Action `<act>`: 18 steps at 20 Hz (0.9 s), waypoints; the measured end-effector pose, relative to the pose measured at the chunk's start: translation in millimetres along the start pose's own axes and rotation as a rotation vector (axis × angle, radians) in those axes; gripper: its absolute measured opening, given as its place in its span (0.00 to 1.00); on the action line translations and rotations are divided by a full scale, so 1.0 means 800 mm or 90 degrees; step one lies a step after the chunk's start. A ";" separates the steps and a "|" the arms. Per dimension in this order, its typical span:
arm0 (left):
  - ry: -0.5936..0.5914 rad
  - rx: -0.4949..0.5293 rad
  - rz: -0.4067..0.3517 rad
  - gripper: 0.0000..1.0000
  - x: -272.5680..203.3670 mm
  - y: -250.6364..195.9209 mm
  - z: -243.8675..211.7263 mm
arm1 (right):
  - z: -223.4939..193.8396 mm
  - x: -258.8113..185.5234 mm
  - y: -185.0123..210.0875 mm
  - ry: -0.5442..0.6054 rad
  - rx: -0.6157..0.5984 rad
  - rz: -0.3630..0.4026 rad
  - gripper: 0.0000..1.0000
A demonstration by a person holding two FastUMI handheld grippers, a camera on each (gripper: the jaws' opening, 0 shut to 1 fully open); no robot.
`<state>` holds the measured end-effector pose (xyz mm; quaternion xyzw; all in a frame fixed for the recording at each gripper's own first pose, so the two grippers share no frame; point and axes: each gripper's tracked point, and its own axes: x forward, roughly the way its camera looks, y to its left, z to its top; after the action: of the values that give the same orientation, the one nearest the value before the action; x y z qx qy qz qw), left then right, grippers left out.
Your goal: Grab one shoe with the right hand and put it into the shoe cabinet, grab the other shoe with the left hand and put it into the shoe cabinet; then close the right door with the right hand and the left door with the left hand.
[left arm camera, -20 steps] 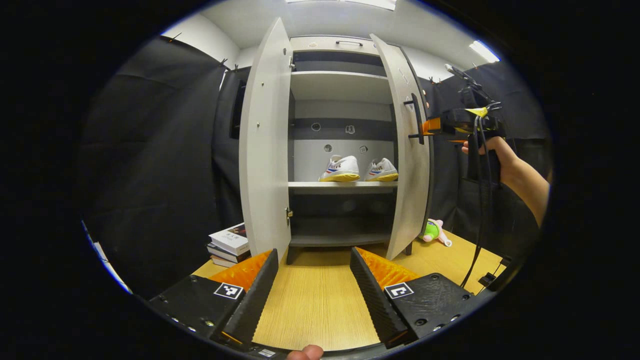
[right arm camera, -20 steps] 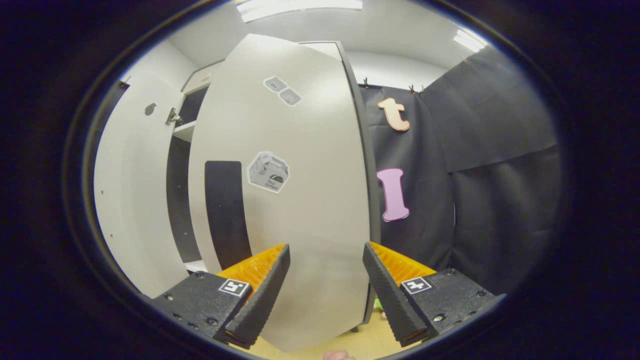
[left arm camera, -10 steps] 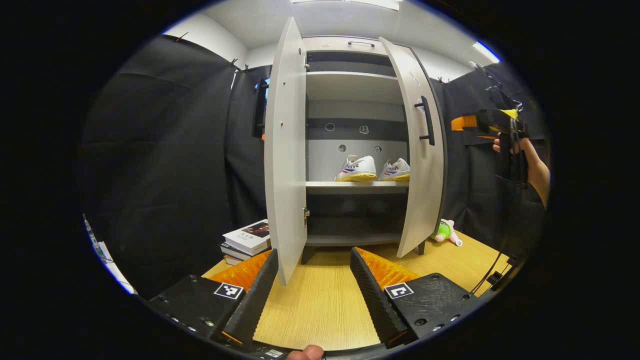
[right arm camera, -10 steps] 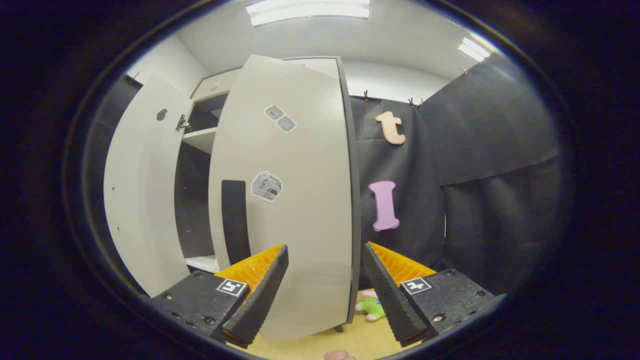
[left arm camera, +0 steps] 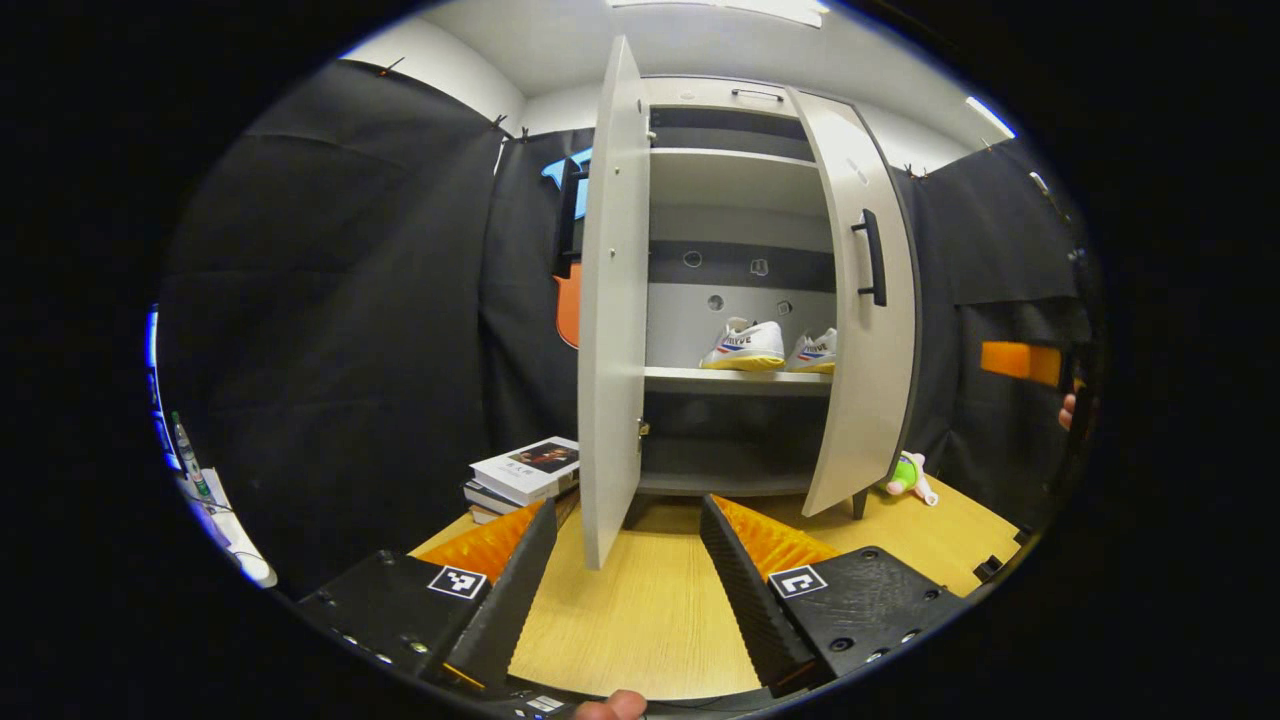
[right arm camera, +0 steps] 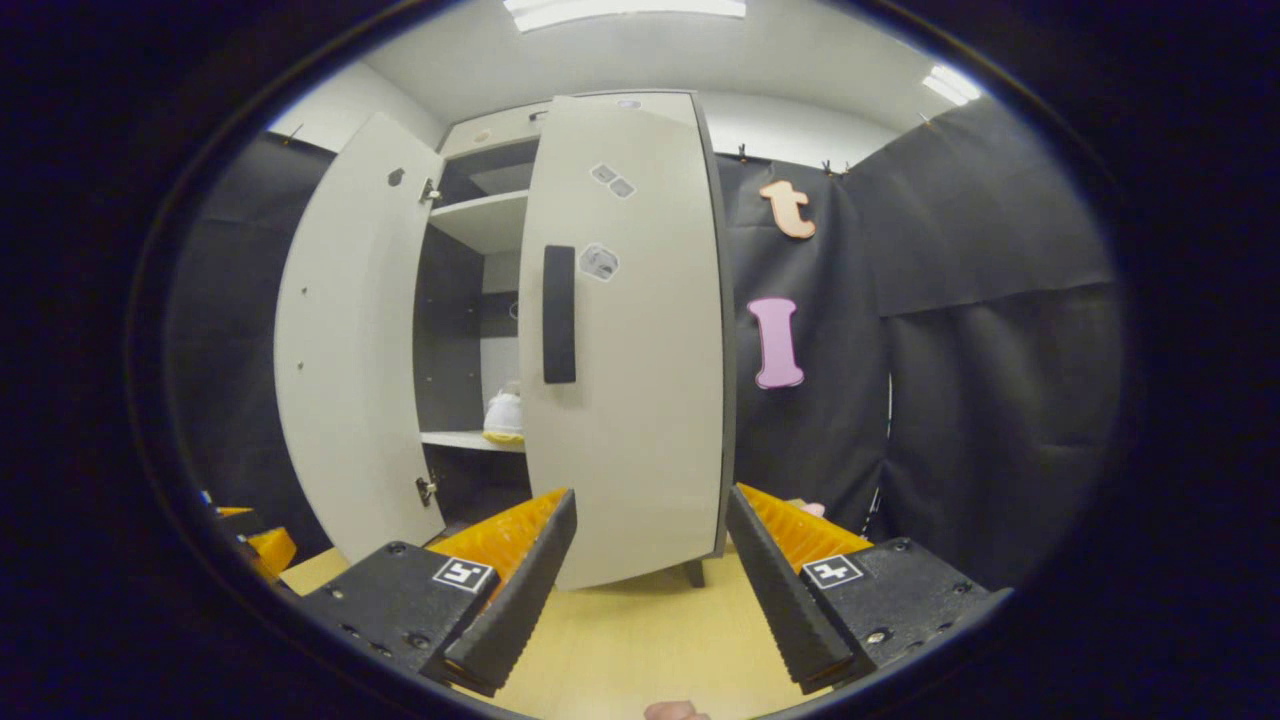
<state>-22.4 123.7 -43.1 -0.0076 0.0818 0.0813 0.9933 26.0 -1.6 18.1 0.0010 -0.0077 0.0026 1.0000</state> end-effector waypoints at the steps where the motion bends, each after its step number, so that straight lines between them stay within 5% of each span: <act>1: -0.008 0.006 0.017 0.87 0.005 0.017 0.009 | -0.010 -0.006 0.003 0.003 -0.001 0.000 0.98; 5: -0.030 0.021 0.094 0.87 0.030 0.097 0.051 | -0.029 -0.027 0.014 0.003 0.009 0.016 0.98; 11: -0.102 0.008 0.124 0.88 0.087 0.157 0.167 | -0.049 -0.038 0.004 0.018 0.008 0.010 0.93; 18: -0.124 0.031 0.094 0.88 0.148 0.150 0.239 | -0.057 -0.038 -0.014 0.034 0.039 -0.012 0.93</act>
<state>103.8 266.3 126.2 0.0303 -0.0129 0.1526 0.9877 -3.6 -13.1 -27.8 0.0316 0.0188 -0.0065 0.9993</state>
